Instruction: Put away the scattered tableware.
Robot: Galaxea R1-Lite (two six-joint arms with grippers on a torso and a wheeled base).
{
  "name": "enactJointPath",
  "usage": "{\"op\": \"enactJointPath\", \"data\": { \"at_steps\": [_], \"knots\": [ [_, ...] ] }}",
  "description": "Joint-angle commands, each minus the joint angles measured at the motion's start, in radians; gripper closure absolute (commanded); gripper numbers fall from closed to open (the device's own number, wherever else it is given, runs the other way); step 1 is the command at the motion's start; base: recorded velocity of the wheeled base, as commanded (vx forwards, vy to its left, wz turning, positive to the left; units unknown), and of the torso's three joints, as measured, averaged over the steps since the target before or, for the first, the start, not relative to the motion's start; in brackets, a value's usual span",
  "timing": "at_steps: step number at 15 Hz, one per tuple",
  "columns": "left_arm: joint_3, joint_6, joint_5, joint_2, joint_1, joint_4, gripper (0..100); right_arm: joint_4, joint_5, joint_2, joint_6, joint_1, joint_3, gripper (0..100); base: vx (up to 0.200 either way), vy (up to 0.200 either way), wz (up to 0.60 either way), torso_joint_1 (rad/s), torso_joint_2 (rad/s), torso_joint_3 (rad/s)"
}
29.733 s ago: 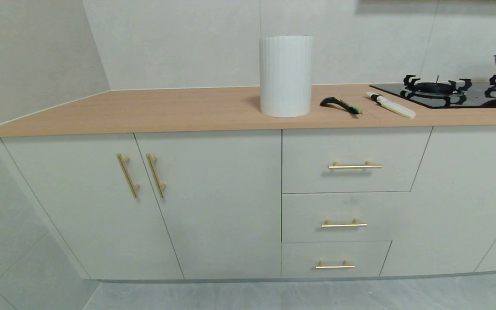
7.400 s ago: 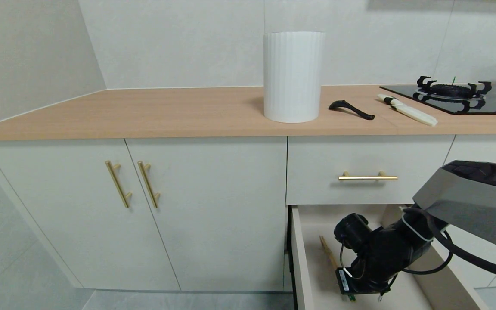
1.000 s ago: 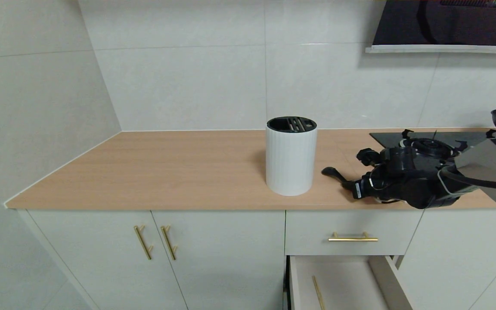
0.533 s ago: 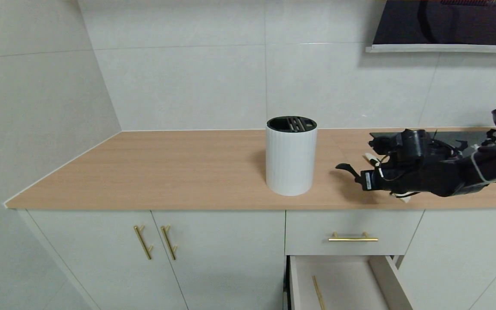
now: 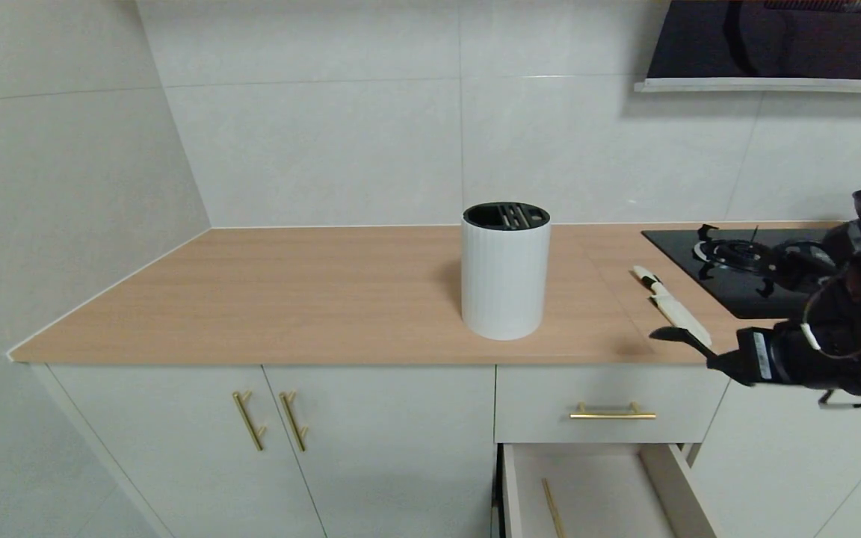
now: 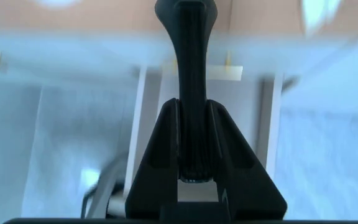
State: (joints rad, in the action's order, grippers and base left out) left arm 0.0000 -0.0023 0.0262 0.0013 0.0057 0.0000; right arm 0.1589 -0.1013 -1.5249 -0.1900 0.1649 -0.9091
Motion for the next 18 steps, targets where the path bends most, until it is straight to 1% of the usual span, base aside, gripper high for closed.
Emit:
{"op": "enactJointPath", "data": {
  "at_steps": [1,6,8,10,15,18],
  "knots": [
    [0.000,-0.001,0.001,0.000,0.000,0.000,0,0.017,-0.011,0.154,-0.003,0.001,0.122,100,0.000,0.000,0.00,0.000,0.00,0.000],
    [0.000,-0.001,0.000,0.000,0.000,0.000,0,0.016,-0.006,0.045,0.009,0.001,0.156,100,0.000,0.000,0.00,0.000,0.00,0.000],
    [0.000,-0.001,0.000,0.000,0.000,0.000,0,-0.033,0.011,0.002,0.009,0.001,0.174,100,0.000,0.000,0.00,0.000,0.00,0.000],
    [0.000,-0.001,0.001,0.000,0.000,0.000,0,-0.073,0.028,-0.004,0.007,0.001,0.184,100,0.000,0.000,0.00,0.000,0.00,0.000],
    [0.000,-0.001,0.000,0.000,0.000,0.000,0,-0.075,0.029,-0.001,0.009,0.001,0.188,100,0.000,0.000,0.00,0.000,0.00,0.000],
    [0.000,-0.001,0.000,0.000,0.000,0.000,0,-0.075,0.029,0.000,0.009,0.001,0.190,100,0.000,0.000,0.00,-0.123,0.29,0.175]
  ]
}}
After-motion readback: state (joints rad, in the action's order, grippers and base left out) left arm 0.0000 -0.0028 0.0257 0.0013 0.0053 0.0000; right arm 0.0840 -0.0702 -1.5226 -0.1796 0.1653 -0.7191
